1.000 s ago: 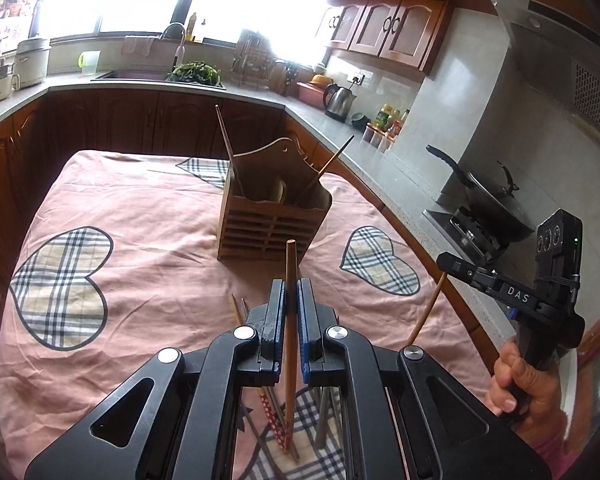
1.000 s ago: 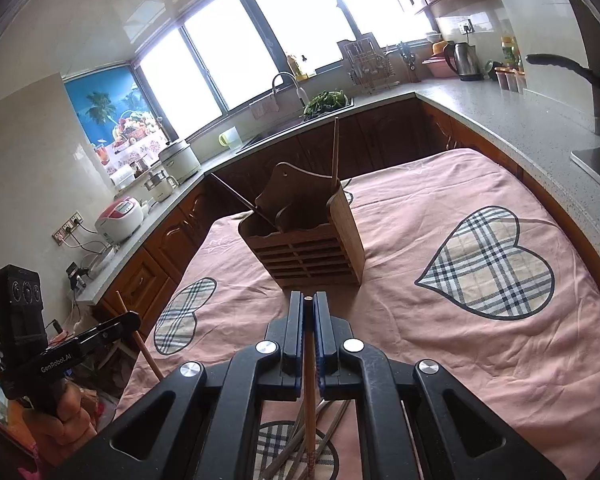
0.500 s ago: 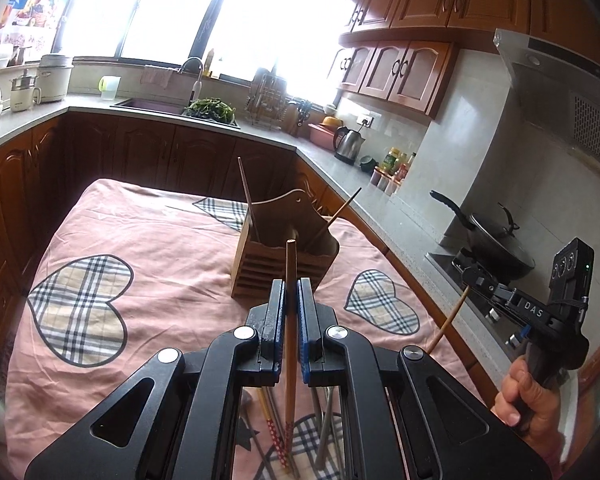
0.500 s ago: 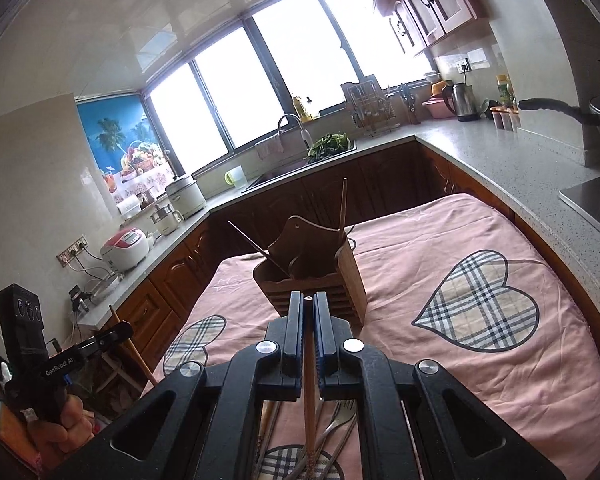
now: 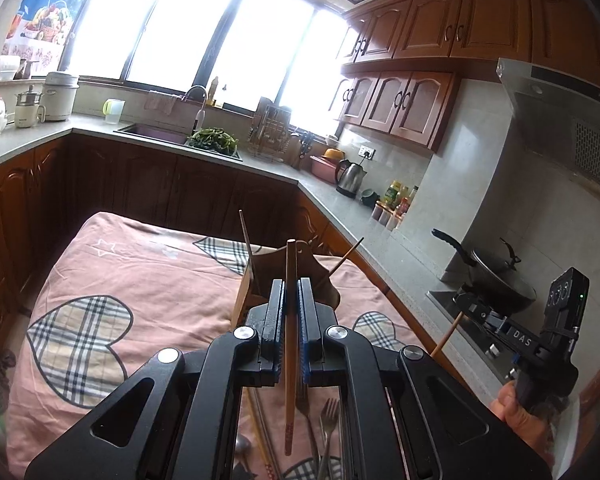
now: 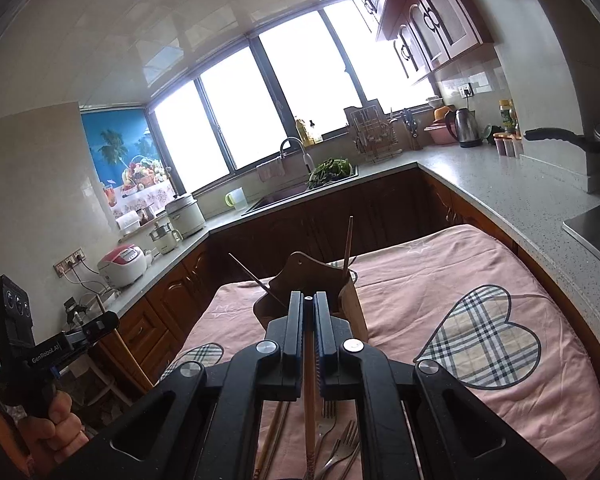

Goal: Organize utensils
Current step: 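Lift both held chopsticks and carry them over the wooden holder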

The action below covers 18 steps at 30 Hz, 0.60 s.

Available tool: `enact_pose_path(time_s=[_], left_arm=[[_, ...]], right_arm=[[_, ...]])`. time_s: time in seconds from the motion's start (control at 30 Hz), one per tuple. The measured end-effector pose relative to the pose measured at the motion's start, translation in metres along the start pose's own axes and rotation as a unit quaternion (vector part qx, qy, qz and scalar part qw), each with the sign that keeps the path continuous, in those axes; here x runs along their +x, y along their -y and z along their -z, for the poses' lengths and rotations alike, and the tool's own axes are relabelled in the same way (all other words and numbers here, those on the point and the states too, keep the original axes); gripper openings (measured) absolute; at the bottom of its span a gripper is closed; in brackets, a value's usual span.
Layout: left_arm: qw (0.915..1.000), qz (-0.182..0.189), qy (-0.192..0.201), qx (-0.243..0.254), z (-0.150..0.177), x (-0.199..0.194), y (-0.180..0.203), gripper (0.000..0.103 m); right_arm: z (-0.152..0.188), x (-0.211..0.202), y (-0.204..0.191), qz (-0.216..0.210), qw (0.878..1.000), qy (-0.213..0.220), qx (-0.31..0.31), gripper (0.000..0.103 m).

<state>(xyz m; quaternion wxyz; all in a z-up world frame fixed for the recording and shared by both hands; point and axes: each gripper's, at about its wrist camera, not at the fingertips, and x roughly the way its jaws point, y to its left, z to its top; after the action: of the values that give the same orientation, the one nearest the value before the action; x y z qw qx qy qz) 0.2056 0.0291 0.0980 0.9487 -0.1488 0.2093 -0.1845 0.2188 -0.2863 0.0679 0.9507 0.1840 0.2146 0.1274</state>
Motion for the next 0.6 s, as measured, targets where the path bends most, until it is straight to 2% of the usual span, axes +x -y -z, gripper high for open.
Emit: enact_pose_path(time_s=[0.4, 0.6], left_arm=[[0.9991, -0.011, 0.040, 0.003, -0.035, 0.037, 0.000, 0.005], [0.9970, -0.020, 0.075, 0.004, -0.061, 0.063, -0.005, 0.005]], right_arm=[[-0.045, 0.023, 0.001, -0.011, 0.998, 0.068, 0.002, 0.005], [-0.073, 0.045, -0.002, -0.014, 0.994, 0.105, -0.007, 0.005]])
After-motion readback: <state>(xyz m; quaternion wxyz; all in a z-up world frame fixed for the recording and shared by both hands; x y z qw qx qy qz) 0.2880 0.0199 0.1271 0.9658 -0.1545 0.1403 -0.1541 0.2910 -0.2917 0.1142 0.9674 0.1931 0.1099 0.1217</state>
